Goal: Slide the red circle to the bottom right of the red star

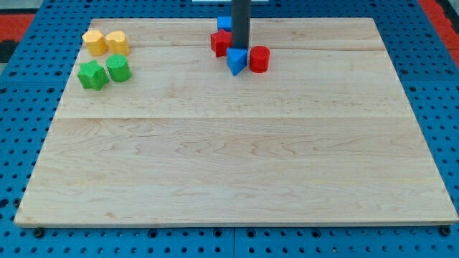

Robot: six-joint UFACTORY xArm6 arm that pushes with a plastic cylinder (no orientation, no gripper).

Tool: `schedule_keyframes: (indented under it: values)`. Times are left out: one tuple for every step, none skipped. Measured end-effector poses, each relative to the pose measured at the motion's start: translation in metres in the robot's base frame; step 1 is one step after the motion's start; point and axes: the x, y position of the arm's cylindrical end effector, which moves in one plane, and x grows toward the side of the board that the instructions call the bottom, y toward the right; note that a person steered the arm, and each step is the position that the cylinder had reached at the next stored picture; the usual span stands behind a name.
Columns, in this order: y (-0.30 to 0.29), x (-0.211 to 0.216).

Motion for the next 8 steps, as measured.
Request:
schedule_keyframes:
  values:
    - [0.008, -0.001]
    - [0.004, 0.009]
    - [0.011, 0.025]
    - [0.027, 0.021]
    - [0.029, 0.049]
    - [0.08, 0.045]
    - [0.085, 0.025]
    - [0.077, 0.018]
